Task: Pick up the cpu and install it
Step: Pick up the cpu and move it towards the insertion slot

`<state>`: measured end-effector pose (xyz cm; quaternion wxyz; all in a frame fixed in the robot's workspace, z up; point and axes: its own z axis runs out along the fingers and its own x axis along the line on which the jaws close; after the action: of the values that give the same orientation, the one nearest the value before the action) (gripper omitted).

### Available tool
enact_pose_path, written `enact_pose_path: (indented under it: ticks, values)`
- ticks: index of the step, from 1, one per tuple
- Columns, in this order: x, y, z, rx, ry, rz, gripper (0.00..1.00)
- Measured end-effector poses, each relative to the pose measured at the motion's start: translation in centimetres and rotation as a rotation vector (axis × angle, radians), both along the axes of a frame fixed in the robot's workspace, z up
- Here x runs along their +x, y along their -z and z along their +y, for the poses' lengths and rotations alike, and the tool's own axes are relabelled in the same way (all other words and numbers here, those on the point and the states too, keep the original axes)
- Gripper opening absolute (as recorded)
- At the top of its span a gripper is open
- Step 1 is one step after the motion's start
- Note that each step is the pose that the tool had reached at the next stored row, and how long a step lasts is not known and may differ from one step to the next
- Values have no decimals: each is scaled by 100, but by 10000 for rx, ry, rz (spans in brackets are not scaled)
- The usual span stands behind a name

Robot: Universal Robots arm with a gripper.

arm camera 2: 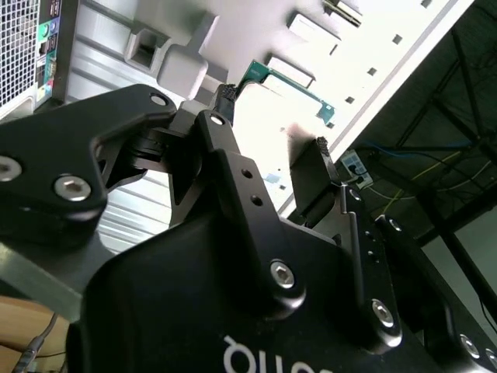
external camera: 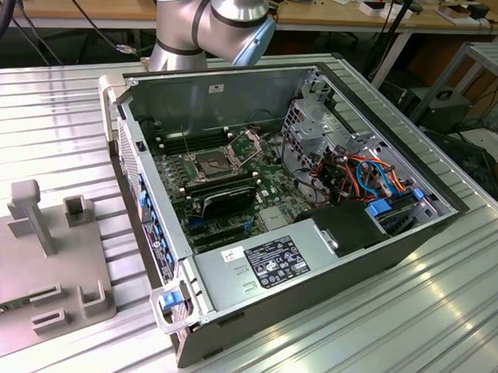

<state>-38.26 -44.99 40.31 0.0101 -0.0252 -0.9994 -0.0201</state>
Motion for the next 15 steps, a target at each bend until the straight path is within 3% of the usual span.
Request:
enact_pose_path:
  ticks: [5, 15]
  values:
    - [85, 1, 0, 0, 1, 0, 54]
    - [181, 1, 0, 1, 0, 0, 54]
